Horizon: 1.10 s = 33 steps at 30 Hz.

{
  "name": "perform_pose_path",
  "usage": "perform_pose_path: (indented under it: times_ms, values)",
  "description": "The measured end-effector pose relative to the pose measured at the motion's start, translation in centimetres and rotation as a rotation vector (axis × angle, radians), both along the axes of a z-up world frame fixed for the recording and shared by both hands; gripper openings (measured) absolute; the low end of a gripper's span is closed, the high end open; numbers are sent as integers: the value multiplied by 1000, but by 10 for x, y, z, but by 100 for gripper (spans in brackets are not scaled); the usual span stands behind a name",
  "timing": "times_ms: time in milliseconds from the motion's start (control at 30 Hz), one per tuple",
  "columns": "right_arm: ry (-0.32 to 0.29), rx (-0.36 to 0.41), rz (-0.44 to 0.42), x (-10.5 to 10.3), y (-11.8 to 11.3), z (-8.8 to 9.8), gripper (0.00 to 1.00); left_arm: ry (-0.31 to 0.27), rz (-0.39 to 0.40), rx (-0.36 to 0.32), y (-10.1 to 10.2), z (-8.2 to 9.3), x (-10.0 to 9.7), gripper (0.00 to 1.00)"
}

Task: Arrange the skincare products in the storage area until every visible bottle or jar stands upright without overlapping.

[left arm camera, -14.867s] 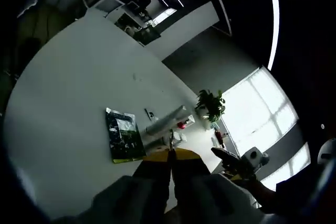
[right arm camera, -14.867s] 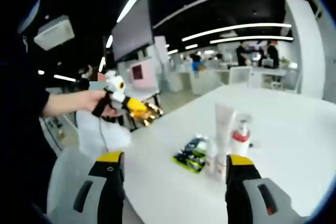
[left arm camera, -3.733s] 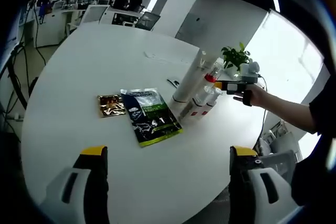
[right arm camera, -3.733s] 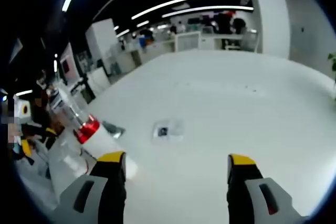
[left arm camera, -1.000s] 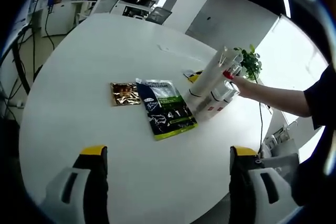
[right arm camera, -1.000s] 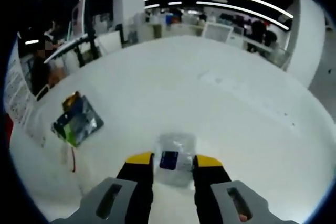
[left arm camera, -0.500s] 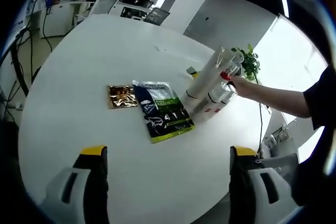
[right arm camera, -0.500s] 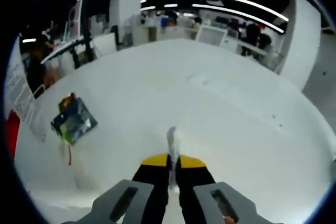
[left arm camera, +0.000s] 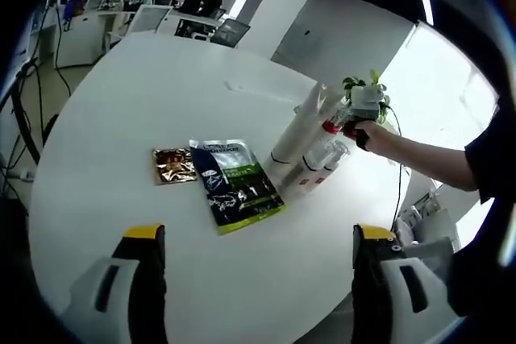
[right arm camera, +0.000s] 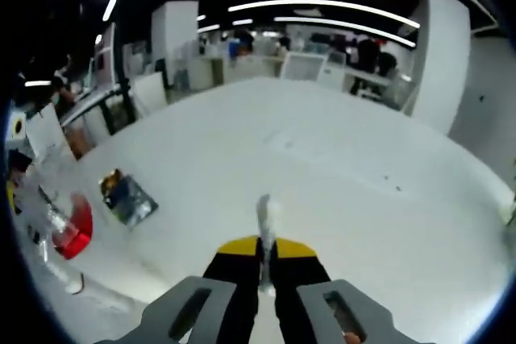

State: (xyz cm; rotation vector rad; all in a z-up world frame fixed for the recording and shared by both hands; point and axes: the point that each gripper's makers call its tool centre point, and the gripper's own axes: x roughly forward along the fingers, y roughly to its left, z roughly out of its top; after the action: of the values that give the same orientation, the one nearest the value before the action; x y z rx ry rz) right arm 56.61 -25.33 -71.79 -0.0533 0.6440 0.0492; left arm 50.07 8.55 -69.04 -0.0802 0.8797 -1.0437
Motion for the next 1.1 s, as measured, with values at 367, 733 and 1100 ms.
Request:
perform_pose_path:
  times_ms: [367,733,1100]
  values:
    - [-116,26,-19,-20,6,58,0,-33,-51,-10,-11,16,-7,91]
    - [-261,66,-7,-43,28,120,0,-78,-91,-17,-16,38,-11,91]
    - [-417,214,63,-71,74,185,0,-86,-134,-37,-24,52,-31,91]
